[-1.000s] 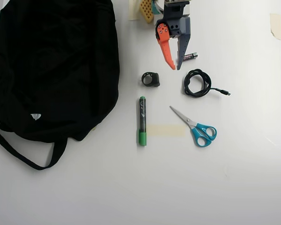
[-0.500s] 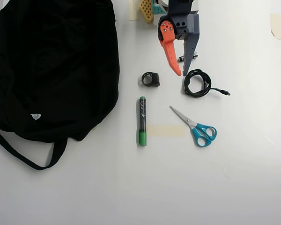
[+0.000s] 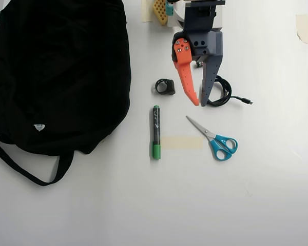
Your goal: Put the green marker into the black bag
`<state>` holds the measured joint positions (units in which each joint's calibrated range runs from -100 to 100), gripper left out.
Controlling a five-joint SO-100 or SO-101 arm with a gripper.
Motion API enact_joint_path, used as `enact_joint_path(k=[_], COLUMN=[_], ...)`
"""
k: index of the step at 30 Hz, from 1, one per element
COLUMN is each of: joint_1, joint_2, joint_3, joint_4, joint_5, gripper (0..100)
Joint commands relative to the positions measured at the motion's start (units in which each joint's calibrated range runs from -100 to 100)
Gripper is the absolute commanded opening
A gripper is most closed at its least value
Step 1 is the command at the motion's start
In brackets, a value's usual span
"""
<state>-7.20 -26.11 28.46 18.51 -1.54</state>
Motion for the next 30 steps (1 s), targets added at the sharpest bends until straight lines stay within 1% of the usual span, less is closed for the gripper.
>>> enact_joint_path(k=[1,22,27,30], joint_1=[0.77,2.11,2.49,2.94], joint_2=[4.20,25.45,28.77,30.43], joint_3=[-7.70,-29.99,-29.90,-29.90], joint_4=[-1.11,-1.37,-7.83,-9.63], joint_5=[0.28,0.28,0.28,0.28], gripper=[2,2,2,2])
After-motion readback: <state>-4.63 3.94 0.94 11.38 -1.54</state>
